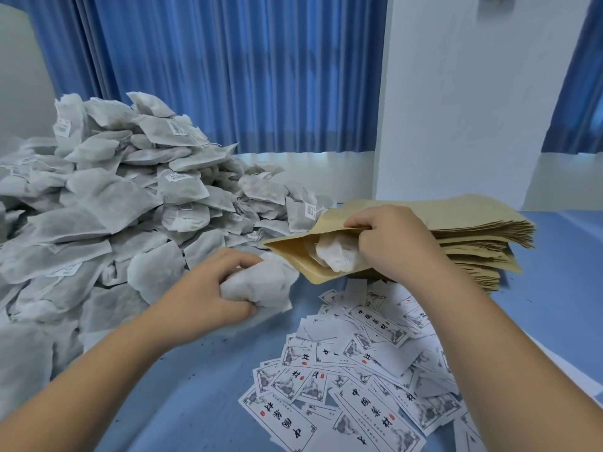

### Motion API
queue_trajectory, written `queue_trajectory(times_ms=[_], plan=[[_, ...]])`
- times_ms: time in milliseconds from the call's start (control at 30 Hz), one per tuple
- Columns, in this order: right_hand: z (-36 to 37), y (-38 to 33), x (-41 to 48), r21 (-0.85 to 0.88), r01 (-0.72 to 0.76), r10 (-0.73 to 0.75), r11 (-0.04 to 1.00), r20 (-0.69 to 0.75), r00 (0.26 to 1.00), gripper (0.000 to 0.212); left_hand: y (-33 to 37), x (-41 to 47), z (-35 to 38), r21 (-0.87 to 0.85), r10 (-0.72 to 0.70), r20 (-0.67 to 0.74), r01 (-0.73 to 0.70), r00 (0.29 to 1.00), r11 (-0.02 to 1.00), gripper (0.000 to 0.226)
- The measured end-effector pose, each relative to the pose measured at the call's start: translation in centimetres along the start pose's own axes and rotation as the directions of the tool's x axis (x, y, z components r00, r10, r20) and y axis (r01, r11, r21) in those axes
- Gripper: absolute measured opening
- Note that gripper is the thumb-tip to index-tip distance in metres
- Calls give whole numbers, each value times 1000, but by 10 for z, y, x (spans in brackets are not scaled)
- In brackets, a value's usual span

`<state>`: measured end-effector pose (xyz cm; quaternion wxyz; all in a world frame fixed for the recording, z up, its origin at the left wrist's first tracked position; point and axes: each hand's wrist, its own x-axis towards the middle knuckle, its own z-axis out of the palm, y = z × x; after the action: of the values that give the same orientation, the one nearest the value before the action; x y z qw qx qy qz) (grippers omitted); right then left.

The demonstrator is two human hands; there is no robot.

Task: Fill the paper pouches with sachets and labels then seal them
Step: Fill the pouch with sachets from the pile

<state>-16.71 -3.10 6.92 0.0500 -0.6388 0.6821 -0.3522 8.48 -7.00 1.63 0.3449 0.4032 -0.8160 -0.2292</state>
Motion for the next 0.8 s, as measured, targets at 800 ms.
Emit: queue_trajectory(times_ms=[800], plan=[[-1,-2,0,-47,-15,14,999,-9,1000,46,50,26,65,-290,-293,-14,276,956,916,12]])
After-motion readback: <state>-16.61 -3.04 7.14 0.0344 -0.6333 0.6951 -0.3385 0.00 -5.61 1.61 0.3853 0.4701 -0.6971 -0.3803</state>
